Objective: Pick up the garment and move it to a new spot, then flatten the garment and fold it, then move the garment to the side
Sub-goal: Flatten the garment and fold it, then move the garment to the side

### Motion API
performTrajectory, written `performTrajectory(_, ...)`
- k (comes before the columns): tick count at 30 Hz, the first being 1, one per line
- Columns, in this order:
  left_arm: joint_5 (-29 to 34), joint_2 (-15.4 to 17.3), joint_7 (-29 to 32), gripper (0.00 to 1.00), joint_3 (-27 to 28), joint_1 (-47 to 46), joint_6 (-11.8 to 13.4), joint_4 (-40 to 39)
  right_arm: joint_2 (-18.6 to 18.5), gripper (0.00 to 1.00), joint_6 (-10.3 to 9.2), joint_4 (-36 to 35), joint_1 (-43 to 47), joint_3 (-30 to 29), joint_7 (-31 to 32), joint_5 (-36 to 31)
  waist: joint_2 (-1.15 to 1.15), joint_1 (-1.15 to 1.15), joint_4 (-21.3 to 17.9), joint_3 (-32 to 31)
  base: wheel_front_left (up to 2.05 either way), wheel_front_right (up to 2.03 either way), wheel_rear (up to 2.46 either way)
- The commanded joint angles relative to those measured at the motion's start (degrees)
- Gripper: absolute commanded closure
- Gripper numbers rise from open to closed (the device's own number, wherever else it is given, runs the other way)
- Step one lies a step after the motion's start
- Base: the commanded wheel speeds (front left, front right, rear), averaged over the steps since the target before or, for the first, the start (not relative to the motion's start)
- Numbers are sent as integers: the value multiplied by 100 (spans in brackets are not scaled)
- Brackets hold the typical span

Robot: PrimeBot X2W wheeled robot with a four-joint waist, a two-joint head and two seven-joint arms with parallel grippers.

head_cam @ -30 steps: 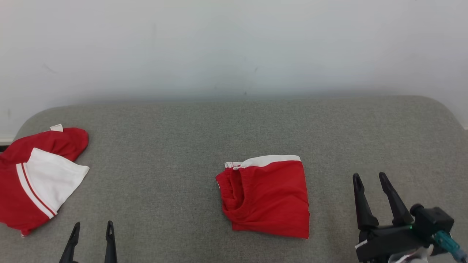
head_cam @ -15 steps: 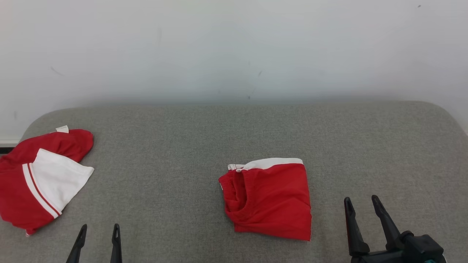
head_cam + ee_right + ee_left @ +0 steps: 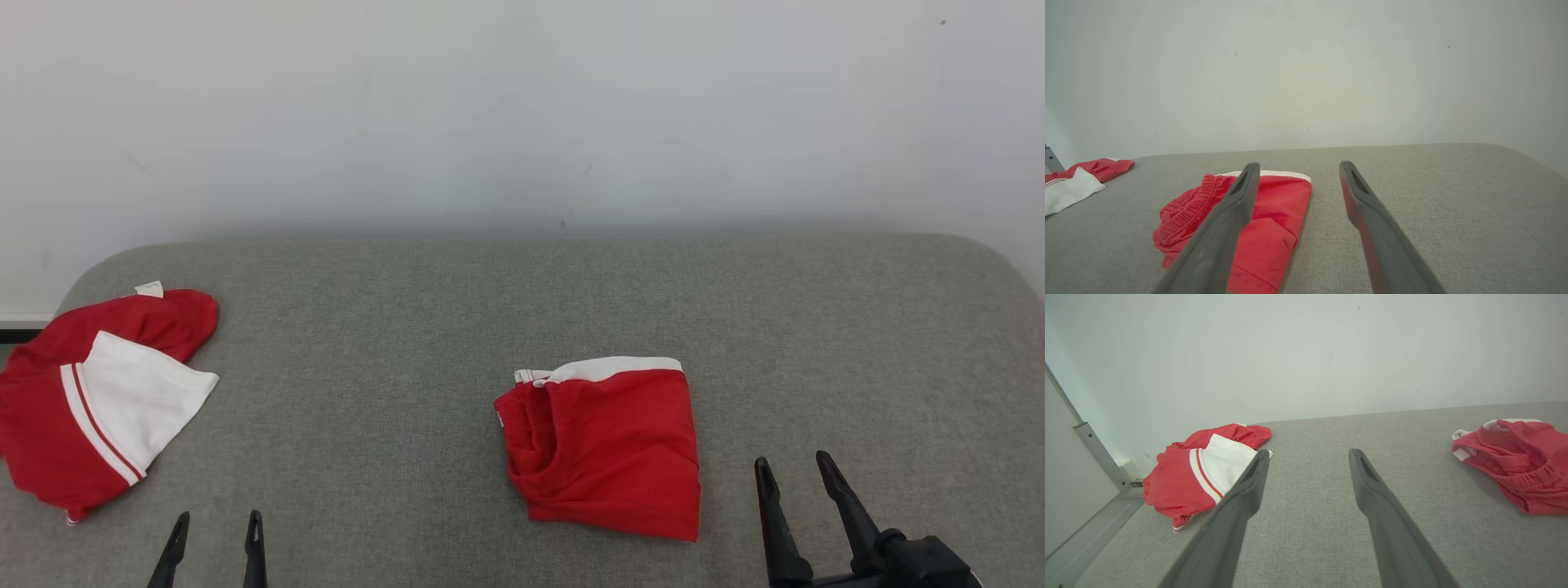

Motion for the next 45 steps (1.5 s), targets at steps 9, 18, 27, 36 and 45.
performTrajectory(9,8,56,-18,0,22,56,76,-2,51,0,-14,128,39,-35,-26,-118,0,0,32,10,0,0,0)
performTrajectory(18,-34,67,-18,0,12,69,110,-9,60,0,-14,169,28,-27,-26,-137,0,0,32,21,0,0,0)
performTrajectory(27,-57,78,-18,0,-11,61,130,-23,58,0,-14,209,19,-27,-26,-142,0,0,42,30,0,0,0)
performTrajectory(36,-77,73,-18,0,-42,64,140,-23,61,0,-14,268,34,-66,-26,-141,0,0,73,34,0,0,0)
performTrajectory(45,-93,29,-18,0,-88,58,153,-51,-64,0,-14,708,-382,30,-8,-188,0,0,134,96,0,0,0)
